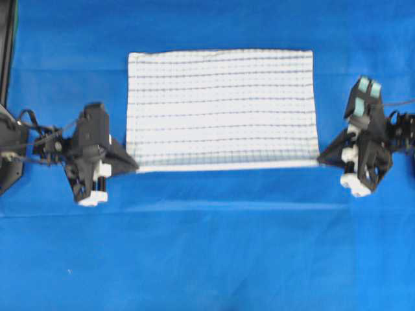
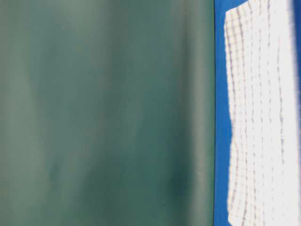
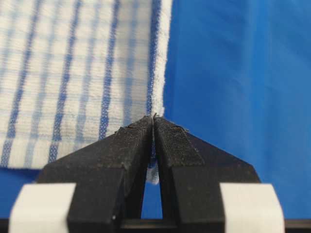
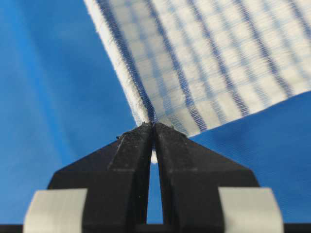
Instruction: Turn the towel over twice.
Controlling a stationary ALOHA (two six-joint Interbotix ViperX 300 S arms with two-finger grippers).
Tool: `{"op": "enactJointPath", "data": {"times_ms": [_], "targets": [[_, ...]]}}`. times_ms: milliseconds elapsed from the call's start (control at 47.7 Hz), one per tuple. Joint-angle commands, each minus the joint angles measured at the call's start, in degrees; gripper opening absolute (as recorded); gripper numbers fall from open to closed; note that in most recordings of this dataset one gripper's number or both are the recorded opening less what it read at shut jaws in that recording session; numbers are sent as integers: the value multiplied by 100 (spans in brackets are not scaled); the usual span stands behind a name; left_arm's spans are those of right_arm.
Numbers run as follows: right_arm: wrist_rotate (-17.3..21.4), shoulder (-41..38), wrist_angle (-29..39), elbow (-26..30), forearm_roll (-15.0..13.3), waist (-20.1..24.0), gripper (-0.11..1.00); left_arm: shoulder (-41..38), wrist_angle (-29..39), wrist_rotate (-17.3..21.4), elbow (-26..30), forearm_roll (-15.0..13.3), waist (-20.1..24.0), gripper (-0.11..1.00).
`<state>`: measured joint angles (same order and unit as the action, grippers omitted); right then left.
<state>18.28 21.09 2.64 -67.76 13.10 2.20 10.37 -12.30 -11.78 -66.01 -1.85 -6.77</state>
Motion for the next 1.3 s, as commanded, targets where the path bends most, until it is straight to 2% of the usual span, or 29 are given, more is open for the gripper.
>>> {"op": "enactJointPath", "data": {"times_ms": [0, 168, 356, 922, 984, 1089, 1110, 1194, 1278], "targets": [[158, -105, -114, 97, 9, 325, 5, -123, -44, -62, 105, -9, -316, 3], [457, -308, -246, 185, 9, 809, 5, -237, -44, -141, 149, -9, -756, 3], [606, -615, -255, 352, 9, 1090, 5, -237, -44, -167, 123, -9, -914, 3], [563, -729, -220, 475, -26, 1125, 5, -246, -18, -141, 158, -9, -958, 4], [563, -721, -220, 510, -26, 1125, 5, -220, 9, -132, 176, -9, -958, 8], [501, -686, -202, 624, -53, 1125, 6, -105, 141, -79, 246, 0, -958, 25], [501, -668, -193, 650, -70, 1125, 9, -62, 193, -70, 272, 0, -958, 29], [483, -519, -88, 782, -255, 1099, 36, 185, 475, -26, 387, 0, -940, 46], [483, -272, 62, 923, -571, 1063, 59, 475, 817, -9, 475, 9, -896, 60]]}}
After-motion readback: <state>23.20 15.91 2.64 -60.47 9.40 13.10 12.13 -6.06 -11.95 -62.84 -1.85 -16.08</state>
